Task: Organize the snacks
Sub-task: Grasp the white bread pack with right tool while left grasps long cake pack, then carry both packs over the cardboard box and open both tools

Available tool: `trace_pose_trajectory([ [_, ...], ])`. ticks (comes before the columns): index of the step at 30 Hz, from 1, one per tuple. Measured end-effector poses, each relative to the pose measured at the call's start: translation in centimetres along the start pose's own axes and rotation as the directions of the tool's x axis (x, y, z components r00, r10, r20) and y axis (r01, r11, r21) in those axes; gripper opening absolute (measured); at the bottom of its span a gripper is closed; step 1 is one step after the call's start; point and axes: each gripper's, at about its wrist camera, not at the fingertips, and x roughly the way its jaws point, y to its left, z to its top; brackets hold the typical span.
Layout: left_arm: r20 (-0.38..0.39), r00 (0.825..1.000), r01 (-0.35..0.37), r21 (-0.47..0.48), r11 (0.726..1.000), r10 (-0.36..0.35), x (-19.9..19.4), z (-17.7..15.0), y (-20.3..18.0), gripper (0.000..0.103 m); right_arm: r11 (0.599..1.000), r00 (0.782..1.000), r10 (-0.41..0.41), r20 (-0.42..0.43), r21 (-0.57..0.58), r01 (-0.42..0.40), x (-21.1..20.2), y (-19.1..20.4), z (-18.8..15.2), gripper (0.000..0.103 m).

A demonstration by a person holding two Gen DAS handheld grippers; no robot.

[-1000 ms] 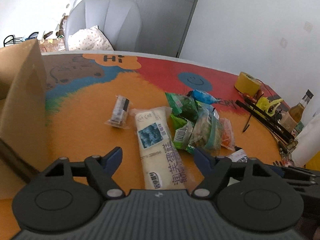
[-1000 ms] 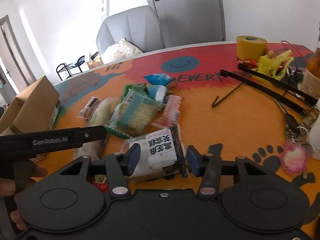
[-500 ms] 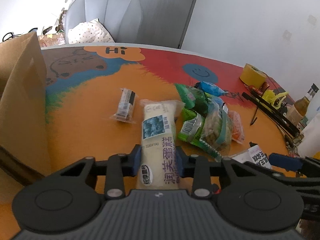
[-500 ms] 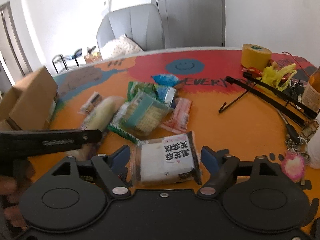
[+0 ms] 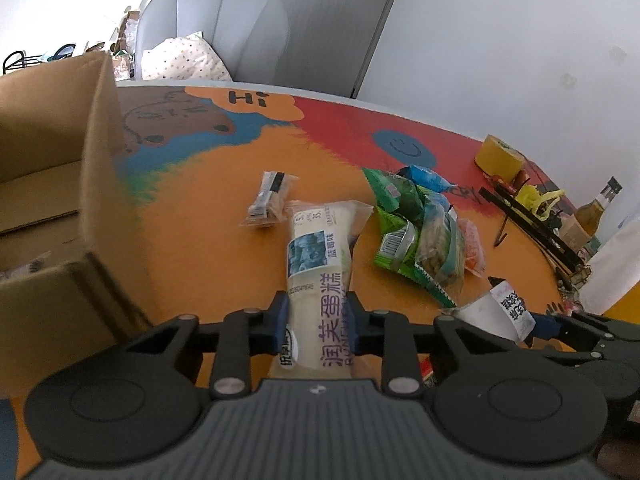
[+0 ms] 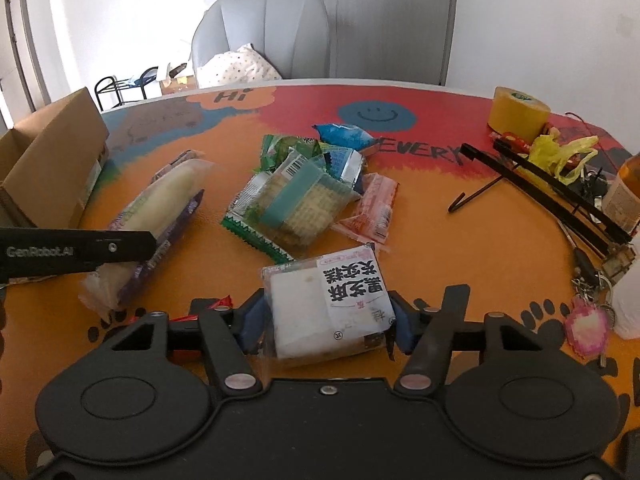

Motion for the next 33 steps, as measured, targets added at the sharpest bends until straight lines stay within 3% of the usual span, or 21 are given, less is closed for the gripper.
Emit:
trace_pose_trajectory([
  [17, 0.086, 0.996, 0.022, 0.014, 1.000, -0.023, -5.4, -0.5, -0.7, 0.027, 0.999, 0.992, 0.010, 0.127, 0.037, -0.015, -5.3, 0.2, 0.0, 0.058],
  [33, 0.220, 0.975, -0.007, 0.018, 1.000, 0.003, -11.3, 1.5, -0.1, 0.027, 0.996, 0.964, 0.093, 0.249, -0.011, -0.094, -7.9, 2.8, 3.2, 0.058],
])
